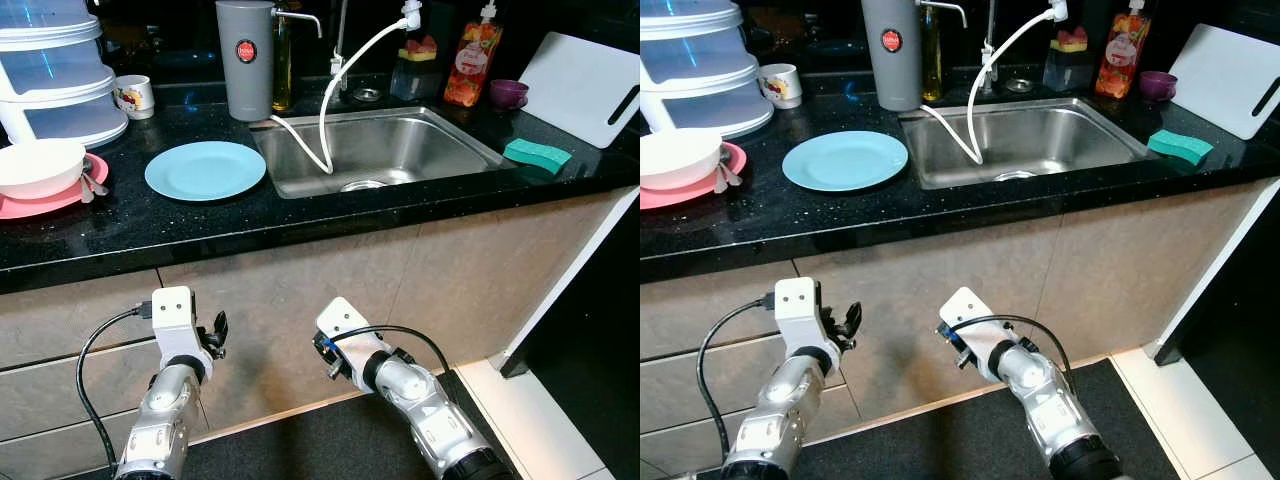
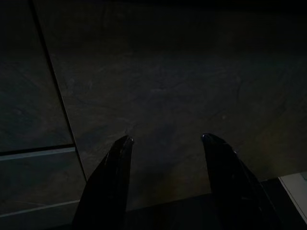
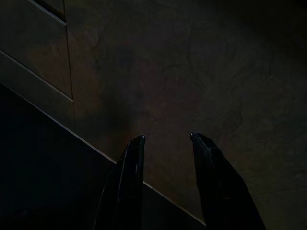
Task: Kitchen organization
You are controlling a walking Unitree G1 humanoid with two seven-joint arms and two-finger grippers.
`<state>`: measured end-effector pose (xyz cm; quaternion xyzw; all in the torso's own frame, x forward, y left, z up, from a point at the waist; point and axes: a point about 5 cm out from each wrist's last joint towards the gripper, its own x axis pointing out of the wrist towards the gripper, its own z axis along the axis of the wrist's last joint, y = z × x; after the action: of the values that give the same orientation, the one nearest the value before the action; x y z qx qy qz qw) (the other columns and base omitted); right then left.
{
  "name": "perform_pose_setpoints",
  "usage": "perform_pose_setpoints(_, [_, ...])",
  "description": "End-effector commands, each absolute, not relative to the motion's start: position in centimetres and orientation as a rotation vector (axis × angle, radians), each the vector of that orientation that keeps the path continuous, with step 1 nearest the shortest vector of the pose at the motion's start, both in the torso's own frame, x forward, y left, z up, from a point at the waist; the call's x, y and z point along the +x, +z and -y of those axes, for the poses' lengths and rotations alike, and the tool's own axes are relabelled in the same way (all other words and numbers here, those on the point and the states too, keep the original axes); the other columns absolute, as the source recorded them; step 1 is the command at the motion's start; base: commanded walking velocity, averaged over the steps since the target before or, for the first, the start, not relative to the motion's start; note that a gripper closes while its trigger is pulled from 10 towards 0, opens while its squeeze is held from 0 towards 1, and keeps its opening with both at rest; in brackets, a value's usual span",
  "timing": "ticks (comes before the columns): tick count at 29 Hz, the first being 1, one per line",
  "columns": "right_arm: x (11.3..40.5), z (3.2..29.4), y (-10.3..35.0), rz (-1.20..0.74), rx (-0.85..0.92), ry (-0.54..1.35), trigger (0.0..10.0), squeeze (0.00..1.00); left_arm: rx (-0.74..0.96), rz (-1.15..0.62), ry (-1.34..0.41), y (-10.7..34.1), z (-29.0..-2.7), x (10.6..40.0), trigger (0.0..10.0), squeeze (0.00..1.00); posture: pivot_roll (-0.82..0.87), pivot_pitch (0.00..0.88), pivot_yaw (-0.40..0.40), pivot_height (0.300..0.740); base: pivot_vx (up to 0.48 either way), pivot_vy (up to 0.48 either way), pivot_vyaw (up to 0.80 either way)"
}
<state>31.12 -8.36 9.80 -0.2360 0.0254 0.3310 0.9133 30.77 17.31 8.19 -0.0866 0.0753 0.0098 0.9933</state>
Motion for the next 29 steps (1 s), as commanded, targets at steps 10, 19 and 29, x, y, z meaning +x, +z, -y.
perform_pose_setpoints(10, [31.08, 8.57, 9.51, -0.062, -0.474, 0.680, 10.0, 0.00, -0.181, -0.159, 0.024, 7.86, -17.30, 30.61, 10.0, 0.00, -0.10, 0.060, -0.004, 0.740, 0.000, 0.000, 0.00])
perform_pose_setpoints(19, [31.10, 8.53, 9.58, -0.061, -0.474, 0.681, 10.0, 0.00, -0.182, -0.159, 0.026, 7.92, -17.34, 30.63, 10.0, 0.00, -0.09, 0.071, -0.002, 0.740, 0.000, 0.000, 0.00])
perform_pose_setpoints(29, [31.12, 8.47, 9.76, -0.059, -0.473, 0.681, 10.0, 0.00, -0.180, -0.161, 0.015, 8.01, -17.33, 30.70, 10.0, 0.00, -0.13, 0.095, 0.013, 0.740, 0.000, 0.000, 0.00])
